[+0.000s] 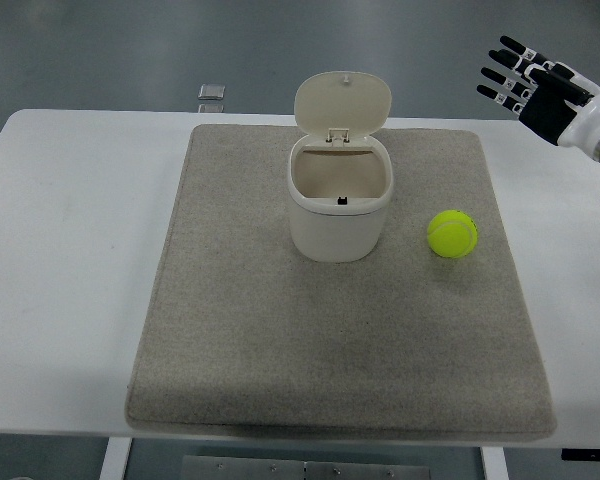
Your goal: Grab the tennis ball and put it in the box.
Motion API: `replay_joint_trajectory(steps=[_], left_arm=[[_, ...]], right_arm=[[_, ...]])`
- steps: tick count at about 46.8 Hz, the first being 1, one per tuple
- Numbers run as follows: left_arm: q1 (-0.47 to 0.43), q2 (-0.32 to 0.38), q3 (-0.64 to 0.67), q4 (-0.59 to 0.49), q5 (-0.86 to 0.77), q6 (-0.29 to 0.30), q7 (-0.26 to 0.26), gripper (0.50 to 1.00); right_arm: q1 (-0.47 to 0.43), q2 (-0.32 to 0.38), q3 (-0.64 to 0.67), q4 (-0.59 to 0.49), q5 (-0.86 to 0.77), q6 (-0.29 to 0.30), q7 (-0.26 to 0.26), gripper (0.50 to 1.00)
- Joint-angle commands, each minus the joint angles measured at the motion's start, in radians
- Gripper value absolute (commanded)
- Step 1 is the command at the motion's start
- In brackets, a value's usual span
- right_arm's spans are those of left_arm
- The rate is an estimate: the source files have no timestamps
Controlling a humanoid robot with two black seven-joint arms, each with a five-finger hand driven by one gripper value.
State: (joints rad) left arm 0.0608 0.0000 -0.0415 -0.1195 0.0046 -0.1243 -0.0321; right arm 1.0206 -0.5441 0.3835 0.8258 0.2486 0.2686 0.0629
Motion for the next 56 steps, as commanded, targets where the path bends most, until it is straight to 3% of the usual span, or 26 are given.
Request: replay_joint_trajectory(steps=[1,56], left_arm=[[0.001,0.000,-0.001,0.001,0.000,0.000,0.000,0.996],[-0.007,0.000,-0.001,-0.002,0.000,0.000,0.000,0.996]], right_arm=[[0.000,0.001,0.000,-0.001,0.000,0.000,0.000,0.924],[0.000,0.009,-0.012,-0.004,-0.019,-0.005,0.014,0.926]])
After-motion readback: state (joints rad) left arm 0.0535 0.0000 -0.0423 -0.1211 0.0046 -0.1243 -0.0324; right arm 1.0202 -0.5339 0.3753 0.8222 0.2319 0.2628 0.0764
